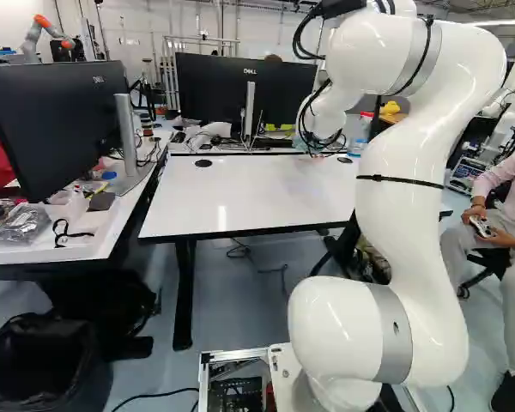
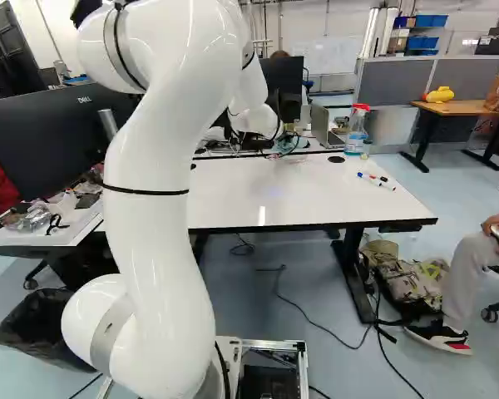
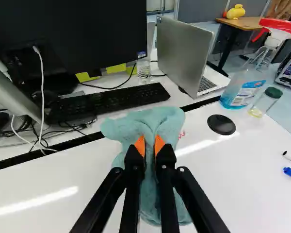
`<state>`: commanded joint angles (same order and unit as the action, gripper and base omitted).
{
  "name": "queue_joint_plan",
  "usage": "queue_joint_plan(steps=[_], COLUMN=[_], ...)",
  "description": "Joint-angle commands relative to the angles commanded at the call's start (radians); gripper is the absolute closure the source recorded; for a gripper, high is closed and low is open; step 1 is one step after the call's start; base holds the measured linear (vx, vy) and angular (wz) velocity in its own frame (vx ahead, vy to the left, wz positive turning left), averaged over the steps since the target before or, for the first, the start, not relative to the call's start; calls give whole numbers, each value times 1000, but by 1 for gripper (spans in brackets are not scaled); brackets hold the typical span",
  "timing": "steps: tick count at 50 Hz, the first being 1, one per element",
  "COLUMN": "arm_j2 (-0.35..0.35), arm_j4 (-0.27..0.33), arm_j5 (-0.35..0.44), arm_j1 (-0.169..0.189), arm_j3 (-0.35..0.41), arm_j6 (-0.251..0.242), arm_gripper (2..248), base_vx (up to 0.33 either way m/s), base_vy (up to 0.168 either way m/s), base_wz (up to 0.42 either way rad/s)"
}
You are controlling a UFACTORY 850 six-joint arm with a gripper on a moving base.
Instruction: Clean the table with the green towel
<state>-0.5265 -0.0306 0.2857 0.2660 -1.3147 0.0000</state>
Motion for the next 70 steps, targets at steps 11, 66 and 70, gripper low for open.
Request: queue_joint_plan(steps=[11, 66, 70], arm_j2=[-51, -119, -128], arm_j4=[0, 0, 0], arm_j5=[0, 0, 0], arm_j1=[-7, -12, -12], arm_j3=[-66, -113, -116], arm_j6=[0, 0, 0], arm_gripper=[208, 208, 208], base_vx=[0, 0, 0], base_vy=[0, 0, 0], base_wz=[0, 0, 0])
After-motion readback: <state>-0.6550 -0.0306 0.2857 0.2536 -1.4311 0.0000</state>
